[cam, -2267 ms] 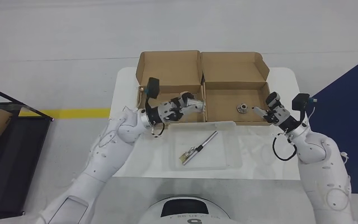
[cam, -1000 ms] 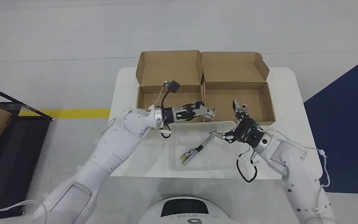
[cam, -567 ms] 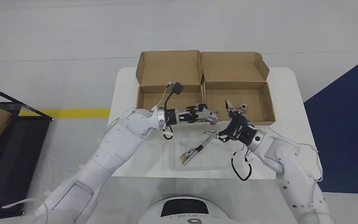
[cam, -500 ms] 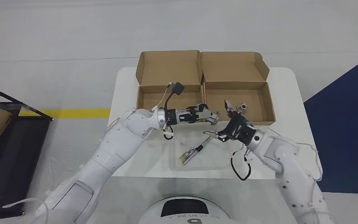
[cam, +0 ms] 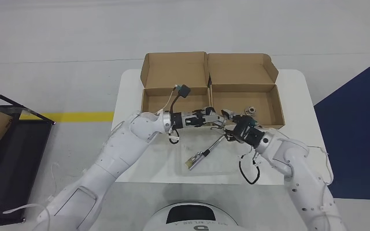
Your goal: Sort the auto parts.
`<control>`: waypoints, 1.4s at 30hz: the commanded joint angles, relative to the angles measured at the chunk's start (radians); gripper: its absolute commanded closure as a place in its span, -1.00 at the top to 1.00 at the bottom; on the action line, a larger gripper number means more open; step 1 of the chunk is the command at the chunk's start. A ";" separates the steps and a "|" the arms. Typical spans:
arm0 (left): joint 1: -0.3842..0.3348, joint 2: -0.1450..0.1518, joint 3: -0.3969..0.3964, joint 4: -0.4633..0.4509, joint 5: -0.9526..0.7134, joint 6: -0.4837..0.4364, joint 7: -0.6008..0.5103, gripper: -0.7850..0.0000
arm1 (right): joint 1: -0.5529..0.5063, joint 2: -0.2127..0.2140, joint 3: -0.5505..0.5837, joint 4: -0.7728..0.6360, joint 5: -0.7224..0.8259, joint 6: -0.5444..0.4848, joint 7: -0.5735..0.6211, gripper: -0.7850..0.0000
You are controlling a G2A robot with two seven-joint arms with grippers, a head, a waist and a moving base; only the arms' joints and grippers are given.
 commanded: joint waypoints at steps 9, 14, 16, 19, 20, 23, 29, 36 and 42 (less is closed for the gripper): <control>0.004 0.000 -0.007 0.000 0.016 0.003 0.018 1.00 | -0.005 0.006 0.030 0.020 0.039 -0.014 -0.005 -1.00; 0.016 0.010 -0.042 -0.009 0.040 -0.025 0.047 1.00 | -0.004 0.011 0.082 0.072 0.079 0.002 0.007 -1.00; 0.030 0.017 -0.067 -0.023 0.057 -0.034 0.062 1.00 | -0.001 0.013 0.110 0.102 0.095 0.029 0.020 -1.00; 0.060 0.032 -0.109 -0.057 0.075 -0.040 0.073 1.00 | 0.010 0.012 0.142 0.142 0.108 0.127 0.081 -1.00; 0.073 0.037 -0.122 -0.075 0.075 -0.043 0.072 1.00 | 0.015 0.011 0.145 0.151 0.118 0.147 0.098 -1.00; 0.120 0.054 -0.162 -0.135 0.058 -0.059 0.051 1.00 | 0.041 0.011 0.155 0.183 0.159 0.167 0.166 -1.00; 0.214 0.085 -0.234 -0.264 0.067 -0.045 0.013 1.00 | 0.115 0.010 0.143 0.217 0.267 0.172 0.372 -1.00; 0.285 0.105 -0.278 -0.358 0.133 -0.043 0.015 1.00 | 0.251 0.005 0.047 0.246 0.236 0.260 0.659 -1.00; 0.292 0.107 -0.281 -0.370 0.156 -0.037 0.021 1.00 | 0.329 -0.006 -0.066 0.252 0.113 0.344 0.804 -1.00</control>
